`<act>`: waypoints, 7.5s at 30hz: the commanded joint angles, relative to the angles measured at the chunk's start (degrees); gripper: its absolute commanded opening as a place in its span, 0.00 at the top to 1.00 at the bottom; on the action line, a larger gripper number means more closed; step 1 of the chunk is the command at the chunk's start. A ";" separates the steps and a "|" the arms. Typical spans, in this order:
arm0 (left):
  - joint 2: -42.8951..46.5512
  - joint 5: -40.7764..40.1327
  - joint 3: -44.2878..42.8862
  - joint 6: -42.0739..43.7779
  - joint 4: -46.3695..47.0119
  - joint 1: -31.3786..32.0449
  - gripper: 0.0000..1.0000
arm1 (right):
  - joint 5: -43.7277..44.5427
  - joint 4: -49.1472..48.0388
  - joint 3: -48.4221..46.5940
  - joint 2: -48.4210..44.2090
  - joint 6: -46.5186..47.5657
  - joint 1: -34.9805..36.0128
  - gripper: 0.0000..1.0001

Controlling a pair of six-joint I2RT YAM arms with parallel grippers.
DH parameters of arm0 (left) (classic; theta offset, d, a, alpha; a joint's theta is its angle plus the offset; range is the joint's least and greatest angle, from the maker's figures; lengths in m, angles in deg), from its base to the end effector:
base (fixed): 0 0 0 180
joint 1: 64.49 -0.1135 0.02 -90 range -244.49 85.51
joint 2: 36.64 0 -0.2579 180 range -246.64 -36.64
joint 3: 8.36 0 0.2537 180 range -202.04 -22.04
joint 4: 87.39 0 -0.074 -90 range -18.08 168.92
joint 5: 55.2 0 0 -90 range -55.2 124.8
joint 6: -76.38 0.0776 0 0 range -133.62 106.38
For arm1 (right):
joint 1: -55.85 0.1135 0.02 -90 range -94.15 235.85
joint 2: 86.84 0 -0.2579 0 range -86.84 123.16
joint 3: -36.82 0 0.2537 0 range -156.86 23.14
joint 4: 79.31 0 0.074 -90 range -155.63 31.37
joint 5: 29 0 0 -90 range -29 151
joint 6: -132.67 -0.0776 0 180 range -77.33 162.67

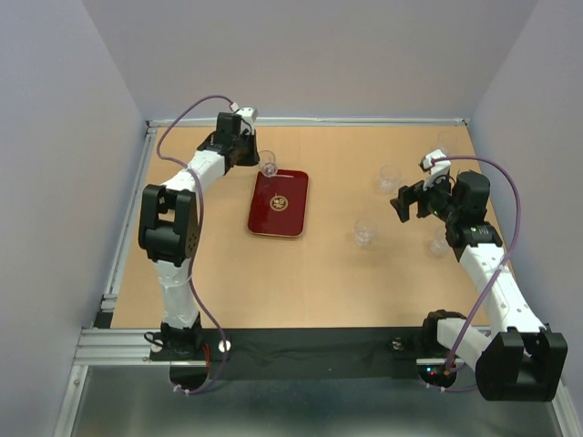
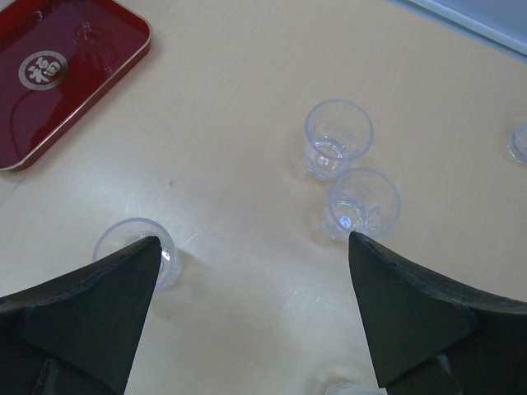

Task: Place the glasses into the tray

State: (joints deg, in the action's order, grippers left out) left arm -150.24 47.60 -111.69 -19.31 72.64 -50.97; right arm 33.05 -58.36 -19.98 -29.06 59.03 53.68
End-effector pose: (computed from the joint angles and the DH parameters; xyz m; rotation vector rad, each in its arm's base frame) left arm 0.4843 -0.1341 0.2292 0.2797 2.0955 -0.4356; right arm 0.2696 0.0262 0.2741 -0.5484 1.8352 0.2586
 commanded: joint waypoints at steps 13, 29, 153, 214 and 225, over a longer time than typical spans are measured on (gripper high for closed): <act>-1.71 -5.41 0.00 3.14 -1.45 2.48 1.00 | 0.78 -1.29 0.40 -0.21 0.95 0.07 0.00; 2.06 -6.30 -0.36 2.18 -1.89 3.53 0.54 | 0.87 -1.20 0.57 -0.21 1.39 0.07 0.00; 73.00 -20.53 51.06 2.44 10.85 3.18 0.15 | 20.03 11.45 -77.39 76.34 -10.30 34.25 0.65; 47.87 -10.42 47.20 -32.27 10.59 -26.70 0.04 | -12.57 5.92 -4.26 3.13 -0.01 5.52 0.07; 32.22 -19.57 34.36 -38.16 -1.37 -29.77 0.25 | -12.92 5.83 -4.26 1.37 -0.10 5.60 0.07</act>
State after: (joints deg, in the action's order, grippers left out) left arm -116.42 31.27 -73.75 -53.87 74.39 -79.51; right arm 21.58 -49.77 -24.52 -25.98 59.38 59.58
